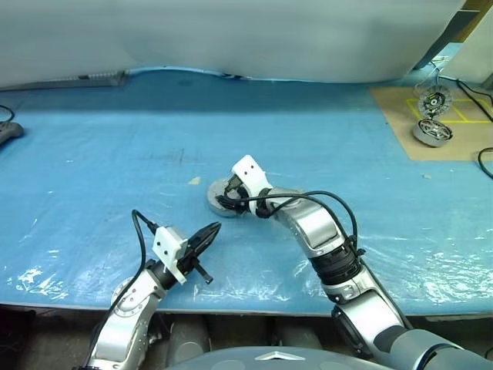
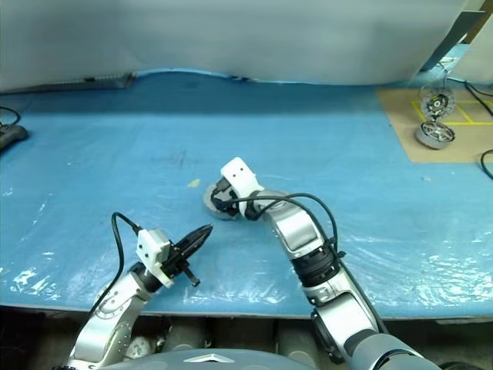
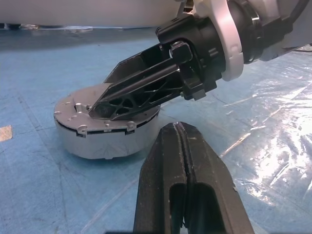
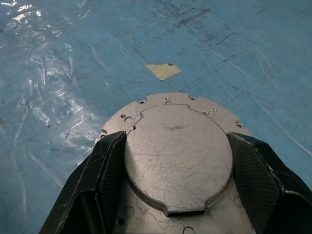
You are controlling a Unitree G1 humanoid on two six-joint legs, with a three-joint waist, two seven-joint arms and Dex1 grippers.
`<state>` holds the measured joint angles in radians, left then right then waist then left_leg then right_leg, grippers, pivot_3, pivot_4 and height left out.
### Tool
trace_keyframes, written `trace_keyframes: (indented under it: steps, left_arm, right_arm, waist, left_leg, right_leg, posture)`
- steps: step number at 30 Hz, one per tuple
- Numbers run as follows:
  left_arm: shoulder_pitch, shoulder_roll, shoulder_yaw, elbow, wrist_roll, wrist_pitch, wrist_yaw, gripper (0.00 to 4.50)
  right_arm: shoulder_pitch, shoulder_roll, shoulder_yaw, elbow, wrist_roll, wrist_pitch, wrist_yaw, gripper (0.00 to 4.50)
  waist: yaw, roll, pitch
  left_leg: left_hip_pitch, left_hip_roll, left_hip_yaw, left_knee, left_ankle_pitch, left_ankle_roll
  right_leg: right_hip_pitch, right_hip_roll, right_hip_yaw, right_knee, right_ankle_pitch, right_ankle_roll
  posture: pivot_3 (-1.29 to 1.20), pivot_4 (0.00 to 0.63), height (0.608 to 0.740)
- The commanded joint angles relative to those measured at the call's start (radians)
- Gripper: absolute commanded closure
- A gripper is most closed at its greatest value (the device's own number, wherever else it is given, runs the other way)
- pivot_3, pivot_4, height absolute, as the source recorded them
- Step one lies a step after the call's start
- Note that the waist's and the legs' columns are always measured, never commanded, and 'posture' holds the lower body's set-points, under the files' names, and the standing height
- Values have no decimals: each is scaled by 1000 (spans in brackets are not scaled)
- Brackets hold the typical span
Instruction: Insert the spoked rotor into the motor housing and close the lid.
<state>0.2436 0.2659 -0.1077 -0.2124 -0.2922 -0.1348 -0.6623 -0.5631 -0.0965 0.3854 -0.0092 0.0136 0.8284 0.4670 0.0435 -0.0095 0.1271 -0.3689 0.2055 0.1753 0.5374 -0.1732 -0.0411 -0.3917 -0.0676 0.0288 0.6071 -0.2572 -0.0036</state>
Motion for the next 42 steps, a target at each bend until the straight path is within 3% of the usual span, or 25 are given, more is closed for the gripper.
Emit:
trace_keyframes:
  steps: [1, 9, 23, 42]
  left_arm:
    - [1, -2, -4, -30, -2, -18, 4, 4500]
    - [5, -2, -1, -31, -3, -20, 7, 4500]
    - [13, 0, -2, -41, -4, -21, 9, 4500]
    - [13, 6, -7, -38, -4, -20, -1, 4500]
  right_arm:
    - [29, -14, 43, 73, -42, 1, -27, 1548]
    - [22, 34, -47, 23, 58, 93, 3, 1548]
    - [70, -61, 86, 157, -72, -113, -5, 1548]
    - [99, -149, 77, 117, -14, -157, 168, 1548]
  waist:
    - [0, 0, 0]
    - [1, 0, 0]
    - [1, 0, 0]
    - [14, 2, -3]
  left_leg:
    - [1, 0, 0, 0, 0, 0]
    - [2, 0, 0, 0, 0, 0]
    - [4, 0, 0, 1, -1, 0]
    - [4, 0, 0, 1, -1, 0]
  right_leg:
    - [1, 0, 0, 0, 0, 0]
    - [1, 0, 1, 0, 0, -2]
    - [3, 0, 1, 0, -5, 2]
    - [5, 0, 1, -1, -2, -4]
  posture:
    - [0, 150, 740]
    - [0, 150, 740]
    - [0, 150, 740]
    - [0, 150, 740]
